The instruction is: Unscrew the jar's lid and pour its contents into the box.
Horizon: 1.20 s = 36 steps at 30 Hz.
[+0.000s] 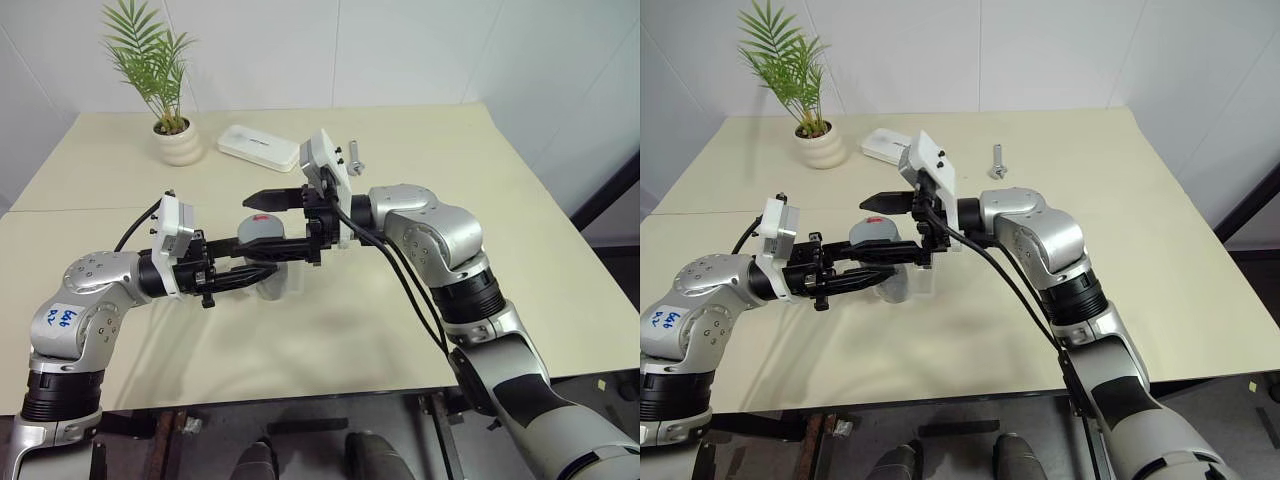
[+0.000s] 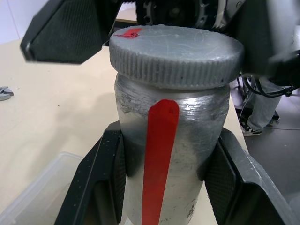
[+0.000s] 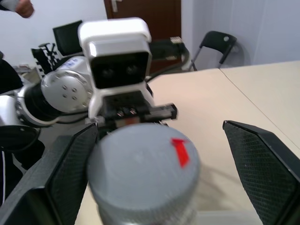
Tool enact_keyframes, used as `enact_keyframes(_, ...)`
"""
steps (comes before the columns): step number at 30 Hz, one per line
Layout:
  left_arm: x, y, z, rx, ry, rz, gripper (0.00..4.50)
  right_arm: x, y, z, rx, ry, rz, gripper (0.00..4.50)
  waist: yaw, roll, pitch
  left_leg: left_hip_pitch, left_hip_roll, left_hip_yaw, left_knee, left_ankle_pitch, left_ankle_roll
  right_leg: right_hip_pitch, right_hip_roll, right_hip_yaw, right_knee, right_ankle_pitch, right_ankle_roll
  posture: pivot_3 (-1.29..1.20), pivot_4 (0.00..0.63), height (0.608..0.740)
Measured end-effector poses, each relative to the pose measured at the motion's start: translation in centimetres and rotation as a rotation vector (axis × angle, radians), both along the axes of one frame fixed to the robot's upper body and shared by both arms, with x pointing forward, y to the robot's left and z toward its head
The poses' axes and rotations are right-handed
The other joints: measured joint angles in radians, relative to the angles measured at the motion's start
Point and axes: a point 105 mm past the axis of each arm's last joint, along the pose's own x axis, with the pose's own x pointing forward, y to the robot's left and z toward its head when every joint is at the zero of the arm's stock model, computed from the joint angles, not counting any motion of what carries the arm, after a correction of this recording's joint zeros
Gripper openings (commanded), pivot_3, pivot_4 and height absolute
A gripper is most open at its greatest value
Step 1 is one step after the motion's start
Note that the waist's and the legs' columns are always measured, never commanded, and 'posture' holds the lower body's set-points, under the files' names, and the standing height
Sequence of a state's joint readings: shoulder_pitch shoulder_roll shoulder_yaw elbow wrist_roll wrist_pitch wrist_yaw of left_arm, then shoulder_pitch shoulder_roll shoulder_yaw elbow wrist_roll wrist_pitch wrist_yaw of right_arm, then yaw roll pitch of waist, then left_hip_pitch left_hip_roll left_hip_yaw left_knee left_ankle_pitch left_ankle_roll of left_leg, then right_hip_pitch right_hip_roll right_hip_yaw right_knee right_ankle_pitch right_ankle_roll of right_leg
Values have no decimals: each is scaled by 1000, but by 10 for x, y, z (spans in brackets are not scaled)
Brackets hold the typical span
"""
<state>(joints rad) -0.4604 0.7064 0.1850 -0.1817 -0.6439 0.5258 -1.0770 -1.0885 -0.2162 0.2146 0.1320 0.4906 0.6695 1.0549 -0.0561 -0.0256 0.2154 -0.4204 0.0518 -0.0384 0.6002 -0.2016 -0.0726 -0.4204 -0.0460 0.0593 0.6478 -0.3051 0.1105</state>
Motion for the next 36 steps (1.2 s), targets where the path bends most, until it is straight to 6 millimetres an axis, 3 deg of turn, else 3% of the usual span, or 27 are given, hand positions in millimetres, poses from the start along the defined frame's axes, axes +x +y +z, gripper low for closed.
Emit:
enact_keyframes(17, 1, 1, -1, -2, 9, 12, 1876, 4, -19, 3, -6, -11, 13, 4485, 0, 0, 0, 0, 0, 0, 0, 0, 0, 0, 0, 0, 0, 0, 0, 0, 150, 740)
enact_keyframes(36, -1, 0, -2, -3, 13, -1, 1876, -4, -15, 3, 21, 2, 48, 4485, 1, 0, 0, 0, 0, 0, 0, 0, 0, 0, 0, 0, 0, 0, 0, 0, 150, 740)
